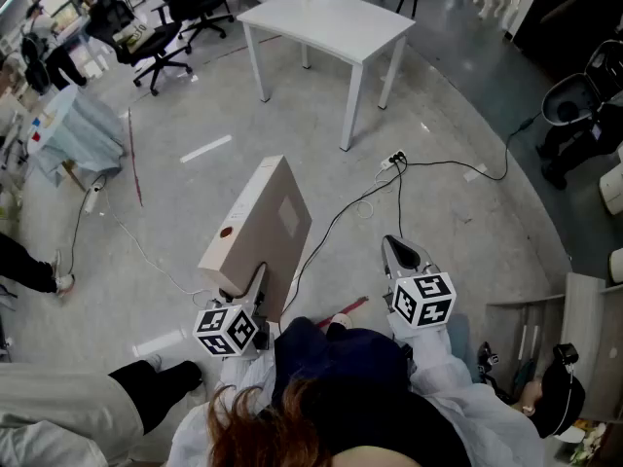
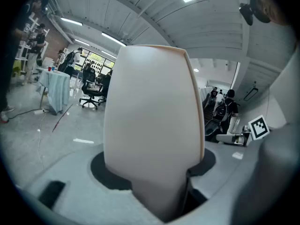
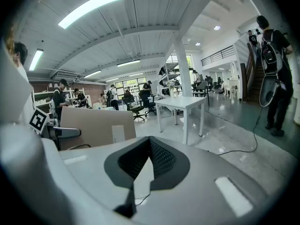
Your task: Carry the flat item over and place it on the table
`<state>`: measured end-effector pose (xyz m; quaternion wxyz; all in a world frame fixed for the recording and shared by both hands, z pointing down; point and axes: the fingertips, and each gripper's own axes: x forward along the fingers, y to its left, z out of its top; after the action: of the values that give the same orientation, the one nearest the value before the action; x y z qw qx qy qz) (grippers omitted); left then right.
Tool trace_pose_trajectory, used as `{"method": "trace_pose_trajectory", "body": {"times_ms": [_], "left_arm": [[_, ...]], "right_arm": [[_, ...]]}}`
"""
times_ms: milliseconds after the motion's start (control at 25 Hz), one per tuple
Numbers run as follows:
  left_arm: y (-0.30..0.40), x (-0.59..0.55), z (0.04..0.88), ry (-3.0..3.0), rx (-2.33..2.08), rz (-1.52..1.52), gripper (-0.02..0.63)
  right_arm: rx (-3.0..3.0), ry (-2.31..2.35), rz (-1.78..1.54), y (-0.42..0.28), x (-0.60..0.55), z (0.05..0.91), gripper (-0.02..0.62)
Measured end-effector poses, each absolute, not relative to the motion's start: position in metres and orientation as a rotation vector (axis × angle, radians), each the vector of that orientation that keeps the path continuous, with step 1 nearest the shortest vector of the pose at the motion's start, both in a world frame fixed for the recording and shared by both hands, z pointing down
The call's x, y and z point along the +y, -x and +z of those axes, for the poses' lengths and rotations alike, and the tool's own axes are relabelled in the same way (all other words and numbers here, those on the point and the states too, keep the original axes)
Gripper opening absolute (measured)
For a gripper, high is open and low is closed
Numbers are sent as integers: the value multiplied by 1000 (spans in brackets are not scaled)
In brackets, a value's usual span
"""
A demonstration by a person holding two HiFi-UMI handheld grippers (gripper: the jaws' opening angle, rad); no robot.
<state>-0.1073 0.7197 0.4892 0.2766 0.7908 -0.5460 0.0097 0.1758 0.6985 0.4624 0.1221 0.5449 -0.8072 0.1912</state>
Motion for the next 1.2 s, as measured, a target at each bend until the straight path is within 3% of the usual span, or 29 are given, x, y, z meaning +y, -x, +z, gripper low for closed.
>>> {"method": "trace_pose_trajectory", "body": {"times_ms": [720,1200], "left_arm": [[49,691,473,-2232,-1557,74,291],[33,574,482,-2266,-1525,117,290]], "right_arm": [[-2427,-1589,573,-211,676,474,9],[-2441,-1552,577,-205,551,475,9]]}}
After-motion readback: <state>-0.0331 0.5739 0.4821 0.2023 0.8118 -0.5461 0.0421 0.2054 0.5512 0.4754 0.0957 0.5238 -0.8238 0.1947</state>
